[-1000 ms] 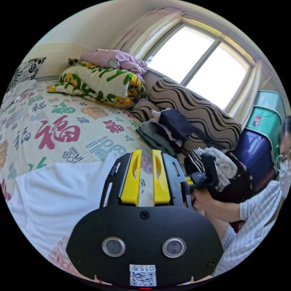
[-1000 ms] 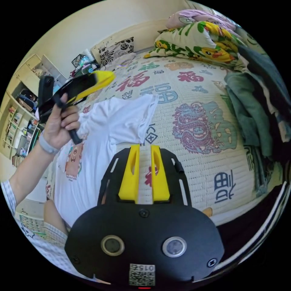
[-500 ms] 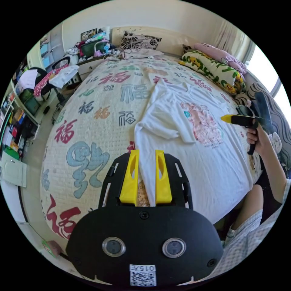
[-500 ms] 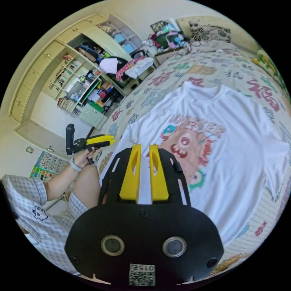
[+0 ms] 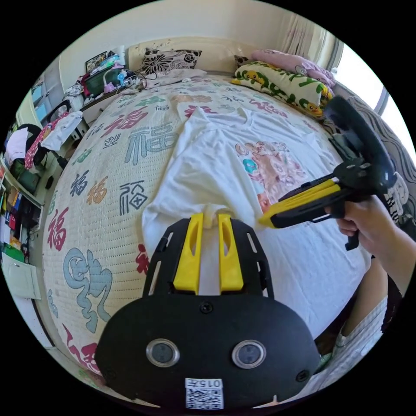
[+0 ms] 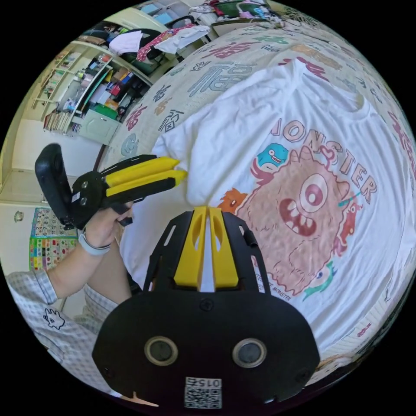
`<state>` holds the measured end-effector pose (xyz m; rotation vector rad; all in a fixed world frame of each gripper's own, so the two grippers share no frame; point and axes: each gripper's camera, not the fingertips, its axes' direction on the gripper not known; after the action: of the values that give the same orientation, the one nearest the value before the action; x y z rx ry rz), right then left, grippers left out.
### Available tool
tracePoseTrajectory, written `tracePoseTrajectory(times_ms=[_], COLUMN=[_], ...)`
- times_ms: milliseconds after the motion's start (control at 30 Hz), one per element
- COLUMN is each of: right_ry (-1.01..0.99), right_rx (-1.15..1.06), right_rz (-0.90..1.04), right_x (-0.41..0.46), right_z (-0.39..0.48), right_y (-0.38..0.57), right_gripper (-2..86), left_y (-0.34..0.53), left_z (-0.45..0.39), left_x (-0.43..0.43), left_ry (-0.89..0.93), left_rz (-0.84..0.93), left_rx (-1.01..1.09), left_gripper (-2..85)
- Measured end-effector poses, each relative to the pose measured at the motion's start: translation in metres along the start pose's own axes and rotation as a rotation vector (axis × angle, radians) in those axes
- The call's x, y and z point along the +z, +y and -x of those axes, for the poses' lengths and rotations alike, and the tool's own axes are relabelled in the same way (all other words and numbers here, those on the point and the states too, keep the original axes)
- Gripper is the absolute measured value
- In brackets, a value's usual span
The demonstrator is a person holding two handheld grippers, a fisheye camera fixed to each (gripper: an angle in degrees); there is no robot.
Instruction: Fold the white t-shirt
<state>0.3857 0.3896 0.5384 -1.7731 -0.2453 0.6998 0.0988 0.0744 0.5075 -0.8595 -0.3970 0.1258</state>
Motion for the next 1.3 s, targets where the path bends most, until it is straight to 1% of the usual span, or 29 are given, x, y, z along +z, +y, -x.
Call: tracePoseTrajectory(times_ms=[100,300,367,467,533,633,767,867,900,967,1100,1233,1300], right_ry=[0.005,-0.017,0.016,0.017,0.054,0.154,0.292,0.385,0.402,0.46,0.575,0.719,0.706], right_rx=[-0.034,-0.064,-0.093,-0.135,-0.165,-0.224,-0.309,-0.349,-0.363,-0.405,-0.443,-0.523,-0.531], right_rz=[0.011,-0.161,-0.213,-0.222,-0.213,-0.171,-0.123,-0.063,-0.047,0.029,0.078,0.081,0.117], right_x=[-0.024,-0.127,-0.163,-0.192,-0.197,-0.185,-0.149,-0.116,-0.109,-0.082,-0.057,-0.067,-0.084], right_z=[0.023,0.062,0.085,0.121,0.15,0.204,0.275,0.312,0.319,0.34,0.362,0.388,0.394], right_y=[-0.011,-0.048,-0.078,-0.128,-0.161,-0.215,-0.273,-0.299,-0.303,-0.313,-0.314,-0.313,-0.317], right_gripper=[-0.5,-0.6,-0.5,-0.5,-0.5,-0.4,-0.4,-0.4,-0.4,-0.4,-0.4,0.1,1.3], left_y=[0.041,0.119,0.142,0.181,0.201,0.237,0.29,0.325,0.338,0.354,0.371,0.38,0.382], left_z=[0.015,0.08,0.105,0.145,0.167,0.193,0.219,0.228,0.232,0.236,0.241,0.244,0.246], left_x=[-0.007,-0.019,-0.018,-0.005,0.005,0.02,0.062,0.091,0.104,0.118,0.137,0.147,0.15], left_ry=[0.073,0.255,0.314,0.402,0.433,0.422,0.525,0.53,0.557,0.605,0.637,0.658,0.668], left_rz=[-0.079,-0.301,-0.371,-0.492,-0.516,-0.554,-0.588,-0.598,-0.604,-0.635,-0.635,-0.646,-0.646], left_rx=[-0.051,-0.221,-0.293,-0.415,-0.464,-0.557,-0.692,-0.773,-0.801,-0.828,-0.839,-0.84,-0.839], left_gripper=[1.9,0.0,-0.1,-0.1,-0.1,-0.2,-0.5,-0.7,-0.8,-0.8,-0.9,-0.9,-0.9])
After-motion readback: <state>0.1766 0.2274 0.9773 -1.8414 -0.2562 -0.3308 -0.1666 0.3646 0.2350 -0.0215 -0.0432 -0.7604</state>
